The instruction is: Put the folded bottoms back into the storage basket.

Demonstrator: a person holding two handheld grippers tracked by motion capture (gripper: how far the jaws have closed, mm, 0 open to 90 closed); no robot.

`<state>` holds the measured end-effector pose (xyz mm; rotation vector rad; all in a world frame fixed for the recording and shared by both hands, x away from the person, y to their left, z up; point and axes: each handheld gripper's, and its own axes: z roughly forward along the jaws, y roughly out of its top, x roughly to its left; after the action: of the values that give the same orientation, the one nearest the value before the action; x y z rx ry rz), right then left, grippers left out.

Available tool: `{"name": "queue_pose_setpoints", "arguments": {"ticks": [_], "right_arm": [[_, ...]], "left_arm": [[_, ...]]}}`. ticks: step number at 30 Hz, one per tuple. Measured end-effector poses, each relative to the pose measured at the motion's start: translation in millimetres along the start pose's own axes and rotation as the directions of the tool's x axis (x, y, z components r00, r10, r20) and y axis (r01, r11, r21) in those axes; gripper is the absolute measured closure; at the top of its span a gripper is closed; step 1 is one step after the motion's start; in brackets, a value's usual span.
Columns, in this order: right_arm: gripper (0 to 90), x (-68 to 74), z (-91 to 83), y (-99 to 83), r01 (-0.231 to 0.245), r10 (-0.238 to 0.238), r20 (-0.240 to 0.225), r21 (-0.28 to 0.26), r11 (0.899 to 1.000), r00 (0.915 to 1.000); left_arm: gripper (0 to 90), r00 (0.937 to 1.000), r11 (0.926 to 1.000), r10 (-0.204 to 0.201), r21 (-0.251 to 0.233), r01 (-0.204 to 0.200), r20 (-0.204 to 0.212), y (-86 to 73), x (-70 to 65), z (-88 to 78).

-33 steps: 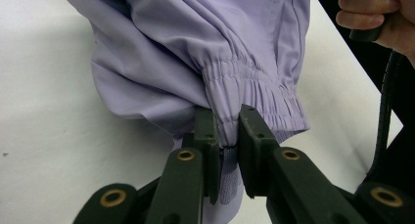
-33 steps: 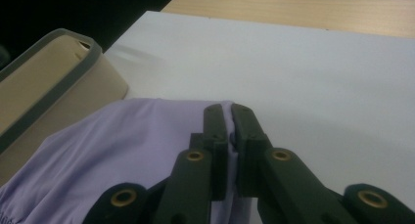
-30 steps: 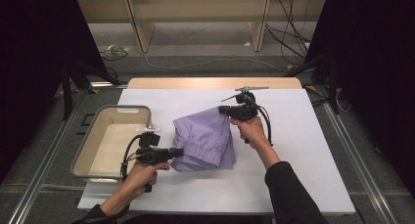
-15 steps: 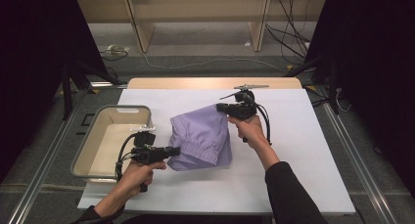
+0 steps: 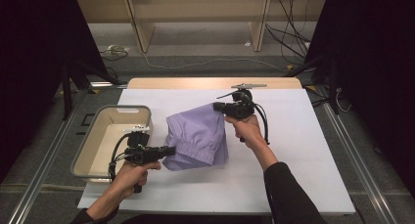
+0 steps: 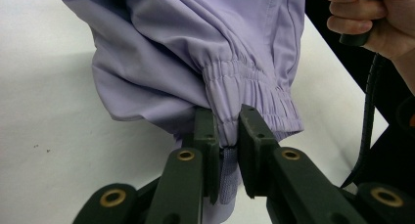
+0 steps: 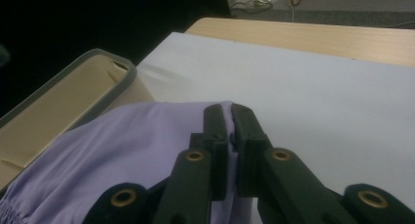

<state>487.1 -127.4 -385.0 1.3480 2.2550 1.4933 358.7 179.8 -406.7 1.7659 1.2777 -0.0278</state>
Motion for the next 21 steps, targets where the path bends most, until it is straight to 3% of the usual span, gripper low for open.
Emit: {"name": "queue_pose_setpoints", "arguments": {"ticks": [21], "right_arm": [[86.4,23.6,7.5,11.3,0.012,-0.013,-0.044,-0.029,0.999,0.9989]], "left_arm": [[79.8,1.0,0.9997,0.003,-0.025,-0.003,0.008,0.2,4.8,-22.2]]}}
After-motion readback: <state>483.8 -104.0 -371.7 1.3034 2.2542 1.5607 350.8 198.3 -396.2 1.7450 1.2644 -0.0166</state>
